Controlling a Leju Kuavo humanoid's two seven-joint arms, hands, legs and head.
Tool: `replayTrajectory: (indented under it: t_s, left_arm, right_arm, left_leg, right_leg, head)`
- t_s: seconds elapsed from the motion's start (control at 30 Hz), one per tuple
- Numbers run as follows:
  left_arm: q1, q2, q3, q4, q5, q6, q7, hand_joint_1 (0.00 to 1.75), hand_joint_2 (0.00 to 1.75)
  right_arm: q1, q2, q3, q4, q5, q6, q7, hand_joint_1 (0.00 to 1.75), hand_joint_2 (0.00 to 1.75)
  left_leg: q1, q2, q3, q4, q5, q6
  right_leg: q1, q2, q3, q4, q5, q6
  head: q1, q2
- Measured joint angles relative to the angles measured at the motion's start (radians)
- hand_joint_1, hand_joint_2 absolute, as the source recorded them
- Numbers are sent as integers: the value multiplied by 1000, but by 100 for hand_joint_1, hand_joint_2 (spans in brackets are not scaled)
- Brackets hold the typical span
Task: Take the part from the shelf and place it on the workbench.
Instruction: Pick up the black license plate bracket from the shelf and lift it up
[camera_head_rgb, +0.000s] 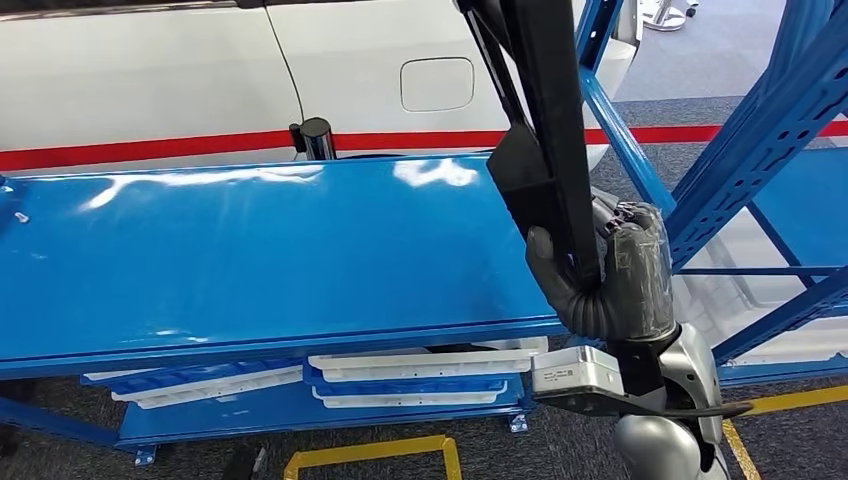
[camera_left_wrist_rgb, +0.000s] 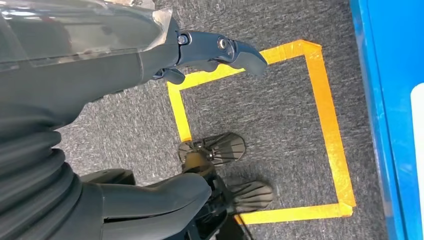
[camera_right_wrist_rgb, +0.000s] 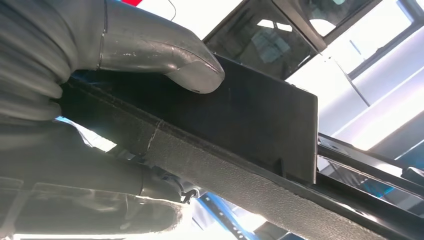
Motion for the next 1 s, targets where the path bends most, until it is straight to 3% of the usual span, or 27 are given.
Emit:
replayTrajectory:
  t_s: [0.07, 0.1, 0.13, 0.2, 0.27, 0.37, 0.43, 0.53, 0.57, 0.6, 0.63, 0.67, 0.73, 0.8, 0.9, 0.93, 1.0]
  left_arm:
    - [-1, 0, 0, -1, 0, 0, 4, 0, 175]
    - [-1, 0, 1, -1, 0, 0, 6, 0, 175]
    - [-1, -1, 1, -1, 0, -1, 8, 0, 175]
    - [-1, -1, 2, -1, 0, -2, 10, 0, 175]
    - [-2, 0, 3, -2, 1, -2, 10, 0, 175]
    - [-4, 2, 4, -3, 2, -2, 11, 0, 175]
    - [-4, 2, 4, -3, 2, -2, 12, 0, 175]
    - [-5, 2, 4, -3, 2, -3, 13, 0, 175]
    - [-5, 2, 4, -3, 2, -3, 14, 0, 175]
    - [-5, 2, 4, -3, 1, -4, 16, 0, 175]
    - [-5, 2, 4, -3, 1, -4, 17, 0, 175]
    - [-5, 2, 4, -3, 1, -4, 18, 0, 175]
    - [-8, 5, 5, -3, 0, -4, 18, 0, 175]
    - [-10, 8, 6, -3, 0, -3, 18, 0, 175]
    - [-12, 9, 7, -3, 0, -3, 18, 0, 175]
    - [-12, 10, 8, -3, 0, -3, 18, 0, 175]
    - [-14, 10, 10, -3, 0, -2, 18, 0, 175]
  right_arm:
    - [-1, -9, 0, 17, 0, 0, 1, 154, 175]
    - [-3, -13, 0, 27, -1, 1, 2, 154, 175]
    - [-6, -16, 0, 37, -1, 2, 3, 154, 175]
    - [-16, -19, 0, 52, -1, 4, 3, 154, 175]
    - [-25, -21, 1, 62, -1, 4, 4, 154, 175]
    - [-29, -22, 1, 74, -2, 4, 5, 154, 175]
    - [-33, -23, 1, 78, -2, 4, 5, 154, 175]
    - [-46, -23, 3, 87, -8, 9, 8, 154, 175]
    - [-51, -23, 4, 91, -10, 12, 10, 154, 175]
    - [-56, -23, 5, 95, -13, 15, 13, 154, 175]
    - [-61, -23, 6, 99, -16, 17, 17, 154, 175]
    - [-66, -24, 7, 103, -17, 19, 20, 154, 175]
    - [-80, -24, 9, 111, -21, 22, 25, 154, 175]
    - [-94, -24, 12, 118, -26, 23, 28, 154, 175]
    - [-113, -26, 16, 131, -35, 25, 30, 154, 175]
    - [-120, -28, 18, 136, -40, 25, 30, 154, 175]
    - [-136, -35, 22, 150, -55, 26, 30, 154, 175]
  left_leg:
    - [0, 0, -2, 0, 1, 0]
    - [1, 0, -3, 1, 1, -1]
    - [3, 0, -3, 2, 1, -4]
    - [8, -1, -4, 9, -3, -15]
    - [9, -3, -9, 19, -9, -29]
    - [7, -6, -14, 30, -13, -44]
    - [11, -8, -26, 57, -39, -53]
    - [14, -11, -97, 226, -145, -64]
    - [14, -12, -123, 287, -170, -65]
    - [15, -12, -136, 322, -178, -64]
    - [15, -13, -129, 317, -165, -60]
    - [14, -13, -102, 274, -136, -54]
    - [9, -17, -18, 130, -79, -36]
    - [1, -19, 31, 42, -56, -26]
    - [-6, -16, 29, 20, -39, -21]
    - [-4, -14, 26, 13, -28, -16]
    - [1, -8, 11, 2, -6, -7]
  right_leg:
    - [-2, 0, -48, 129, -53, -1]
    - [-5, 0, -52, 155, -61, 5]
    - [-7, -1, -34, 137, -54, 14]
    - [-15, -3, 50, 3, -18, 36]
    - [-15, -1, 116, -97, 2, 41]
    - [-14, 5, 122, -109, -1, 23]
    - [-19, 6, 117, -110, 1, 11]
    - [-16, 5, 106, -110, 10, -9]
    - [-13, 5, 101, -110, 12, -13]
    - [-10, 5, 96, -110, 16, -17]
    - [-7, 5, 93, -110, 19, -19]
    - [-4, 6, 91, -110, 22, -20]
    - [1, 7, 88, -110, 28, -18]
    - [2, 6, 87, -111, 36, -8]
    - [0, 4, 81, -111, 47, 13]
    - [1, 3, 73, -101, 38, 16]
    - [3, 2, 37, -20, -23, 10]
  head:
    - [0, 0]
    - [0, 0]
    - [0, 0]
    - [0, 0]
    - [1, 0]
    - [-1, 0]
    - [-1, 0]
    - [-1, 0]
    - [-1, 0]
    - [-1, 0]
    - [-1, 0]
    - [-1, 0]
    - [-1, 0]
    - [-1, 0]
    - [-1, 0]
    - [-1, 0]
    - [2, 0]
